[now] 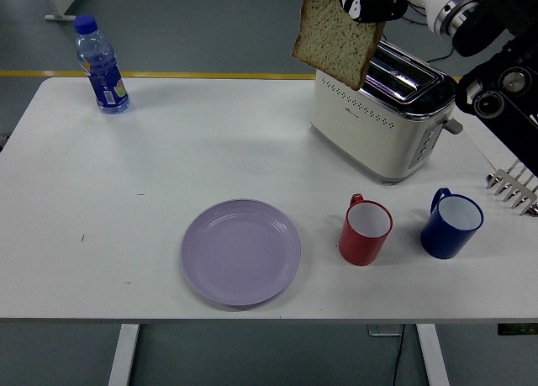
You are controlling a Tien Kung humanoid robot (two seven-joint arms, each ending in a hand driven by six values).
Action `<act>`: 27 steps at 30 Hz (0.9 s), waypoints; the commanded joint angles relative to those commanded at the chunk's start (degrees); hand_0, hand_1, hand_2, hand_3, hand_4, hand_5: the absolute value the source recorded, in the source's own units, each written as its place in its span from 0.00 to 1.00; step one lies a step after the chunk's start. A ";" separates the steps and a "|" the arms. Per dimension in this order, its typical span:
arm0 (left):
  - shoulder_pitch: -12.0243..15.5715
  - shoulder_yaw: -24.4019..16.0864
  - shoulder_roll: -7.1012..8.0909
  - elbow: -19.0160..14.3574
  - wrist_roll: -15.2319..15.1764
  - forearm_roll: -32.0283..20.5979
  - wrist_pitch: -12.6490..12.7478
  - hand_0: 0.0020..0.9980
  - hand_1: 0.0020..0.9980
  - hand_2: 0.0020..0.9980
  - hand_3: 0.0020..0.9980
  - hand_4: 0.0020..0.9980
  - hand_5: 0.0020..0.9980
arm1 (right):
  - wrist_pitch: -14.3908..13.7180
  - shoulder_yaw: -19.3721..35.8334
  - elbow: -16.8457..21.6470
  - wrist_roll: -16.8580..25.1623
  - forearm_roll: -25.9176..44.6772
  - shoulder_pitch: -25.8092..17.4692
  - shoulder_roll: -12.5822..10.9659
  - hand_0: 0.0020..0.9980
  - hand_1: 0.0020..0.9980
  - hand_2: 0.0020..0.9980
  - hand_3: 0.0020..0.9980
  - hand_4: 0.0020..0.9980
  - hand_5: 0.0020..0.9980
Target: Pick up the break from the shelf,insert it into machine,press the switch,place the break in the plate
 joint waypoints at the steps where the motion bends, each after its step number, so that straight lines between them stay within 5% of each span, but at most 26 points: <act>1: -0.03 0.01 0.00 0.00 -0.02 -0.02 -0.01 0.69 0.66 0.72 0.73 0.50 1.00 | 0.19 -0.24 0.46 -0.13 0.59 -0.27 -0.13 0.18 0.19 0.29 0.34 0.57 0.00; 12: -0.26 -0.26 -0.12 0.00 -0.04 0.23 -0.19 0.69 0.66 0.72 0.73 0.50 1.00 | 4.22 -5.55 6.93 -2.48 15.38 -4.67 -0.82 0.16 0.18 0.27 0.33 0.59 0.00; 27: -0.31 -0.39 -0.27 0.00 -0.02 0.47 -0.30 0.69 0.66 0.72 0.74 0.50 1.00 | 5.39 -12.97 7.38 -4.21 26.92 -9.04 2.37 0.15 0.17 0.26 0.32 0.61 0.00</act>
